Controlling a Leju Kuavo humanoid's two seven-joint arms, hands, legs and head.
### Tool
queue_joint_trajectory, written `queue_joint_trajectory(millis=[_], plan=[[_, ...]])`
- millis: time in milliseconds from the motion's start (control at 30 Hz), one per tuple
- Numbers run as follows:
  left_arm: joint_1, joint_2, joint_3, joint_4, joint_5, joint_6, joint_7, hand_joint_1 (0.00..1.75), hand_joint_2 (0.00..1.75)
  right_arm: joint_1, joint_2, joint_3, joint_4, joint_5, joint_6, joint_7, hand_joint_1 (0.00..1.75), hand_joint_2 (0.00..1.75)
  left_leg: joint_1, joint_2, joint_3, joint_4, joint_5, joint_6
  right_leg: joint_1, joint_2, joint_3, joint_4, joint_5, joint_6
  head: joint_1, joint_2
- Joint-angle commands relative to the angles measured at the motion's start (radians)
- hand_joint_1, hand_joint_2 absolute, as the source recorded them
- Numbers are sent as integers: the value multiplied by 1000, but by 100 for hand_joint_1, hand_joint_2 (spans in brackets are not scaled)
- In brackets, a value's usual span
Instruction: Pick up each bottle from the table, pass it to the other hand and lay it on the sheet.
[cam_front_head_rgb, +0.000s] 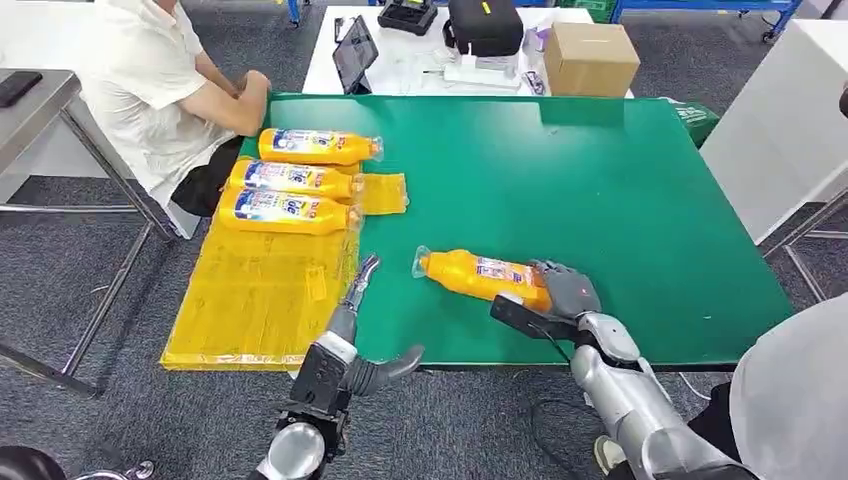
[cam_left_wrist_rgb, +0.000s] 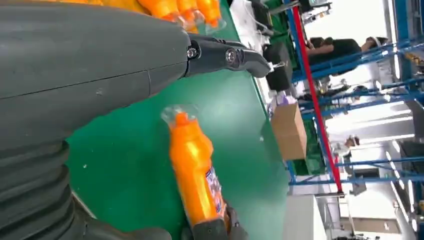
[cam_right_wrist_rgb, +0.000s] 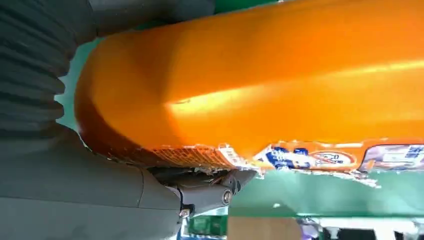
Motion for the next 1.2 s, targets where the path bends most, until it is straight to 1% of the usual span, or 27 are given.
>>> queue_joint_trajectory(millis=[33,67,100,133,167,233,267,300,333,367,400,433,467,533,633,667,700,733,767,833,867,900,933,967,1000,1133,1200], plan=[[-32,27,-25,53,10,3,-4,0,175,88,47,-14,68,-32,-58,-63,175,175,1,-3,-2,-3,3,1,2,-5,2,-4,2,-3,0,0],[-33,24,-21,53,17,6,-10,0,175,90,53,-17,60,-55,-69,-97,175,175,1,-4,-3,-4,4,2,2,-6,4,-5,3,-4,0,0],[-33,24,-21,53,17,6,-10,0,175,90,53,-17,60,-55,-69,-97,175,175,1,-4,-4,-4,4,2,2,-6,3,-5,3,-4,0,0],[-36,19,-16,52,29,6,-16,0,175,94,58,-20,43,-85,-66,-156,175,175,1,-1,0,-1,1,1,2,-2,6,-1,1,-2,0,0],[-36,11,-10,54,62,-8,-28,0,175,110,70,-45,14,-156,-45,-248,175,175,1,-3,-3,-3,3,2,2,-5,4,-3,2,-3,0,0],[-35,2,-4,60,90,-18,-30,0,175,122,82,-63,-5,-195,-40,-272,175,175,1,-3,-4,-3,3,1,2,-5,4,-3,2,-3,0,0],[-33,-7,7,80,174,-57,-5,0,175,135,104,-71,-43,-239,-64,-317,175,175,1,-2,-2,-2,2,1,2,-3,5,-2,1,-3,0,0],[-33,-11,11,98,228,-77,10,0,175,142,117,-68,-70,-256,-76,-323,175,175,1,-3,-5,-3,3,2,2,-5,2,-3,2,-4,0,0],[-30,-20,22,111,281,-94,17,0,175,148,126,-69,-97,-274,-85,-328,175,175,1,-1,-3,-1,1,1,2,-2,4,-2,1,-3,0,0],[-29,-22,27,138,398,-122,46,0,175,162,147,-75,-155,-345,-90,-361,175,175,1,0,-3,-1,1,0,1,-1,4,-1,1,-2,0,0],[-28,-18,18,156,461,-131,47,0,175,169,160,-66,-198,-385,-81,-362,175,175,1,-1,-5,-2,2,1,2,-2,3,-2,2,-3,0,0],[-28,-15,13,162,470,-129,40,0,175,171,163,-57,-213,-387,-82,-348,175,175,1,1,-4,-1,1,1,1,1,2,-1,1,-2,0,0],[-17,-9,7,172,571,-154,47,0,175,189,180,-52,-293,-463,-85,-370,175,175,0,0,-6,-2,2,1,1,-1,1,-2,2,-3,0,0],[-9,1,-9,168,598,-148,30,0,175,199,179,-30,-343,-478,-90,-341,175,175,0,1,-8,-1,1,1,0,1,-1,1,1,-2,0,0],[15,19,-34,134,595,-131,-20,0,175,229,178,-14,-425,-527,-106,-361,175,175,0,0,-14,-1,2,2,1,-1,-6,0,1,-2,0,0],[34,24,-33,113,601,-119,-35,0,175,247,174,-5,-465,-541,-115,-362,175,175,-1,-3,-16,-1,3,2,0,-3,-6,1,0,-1,0,0],[43,27,-33,102,606,-115,-39,0,175,255,173,1,-484,-549,-117,-360,175,175,-1,-2,-16,-2,3,3,1,-5,-5,0,0,-4,1,0],[48,31,-35,96,607,-115,-40,0,175,260,172,6,-493,-551,-118,-358,175,175,-1,-5,-18,-1,3,2,0,-6,-6,1,-1,-1,0,0],[67,36,-30,73,623,-117,-46,0,175,273,171,15,-521,-567,-120,-357,175,175,0,-2,-18,-1,2,3,1,-4,-6,0,0,-3,-1,0],[73,40,-31,63,628,-119,-48,0,175,277,173,22,-529,-571,-119,-357,175,175,0,-6,-21,-1,3,2,0,-7,-9,1,-1,-1,0,0],[80,46,-35,36,644,-152,-69,0,175,276,175,39,-528,-576,-106,-357,175,175,0,-6,-21,-1,3,2,0,-8,-8,1,-1,-2,0,0],[81,48,-39,26,636,-156,-81,0,175,277,179,43,-529,-579,-104,-363,175,175,0,-6,-21,-1,2,3,0,-8,-8,1,-1,-3,0,0],[83,48,-40,19,637,-156,-79,0,175,276,182,47,-526,-580,-106,-365,175,175,0,-5,-24,0,3,2,0,-7,-11,1,0,-2,0,0],[82,51,-49,-1,614,-154,-97,0,175,273,188,61,-517,-582,-104,-367,175,175,0,-4,-23,-1,2,3,0,-6,-11,1,-1,-3,0,0],[82,49,-52,-16,600,-151,-114,0,175,274,196,66,-509,-587,-106,-369,175,175,0,-5,-26,0,3,2,0,-6,-14,1,0,-2,0,0],[83,54,-66,-50,586,-161,-123,0,175,269,213,92,-472,-586,-97,-371,175,175,0,-6,-27,0,3,2,0,-7,-15,1,0,-1,-1,0],[80,56,-69,-60,588,-177,-128,0,175,261,220,120,-441,-586,-68,-372,175,175,0,-5,-26,-1,3,2,0,-7,-14,1,0,-1,0,0]])
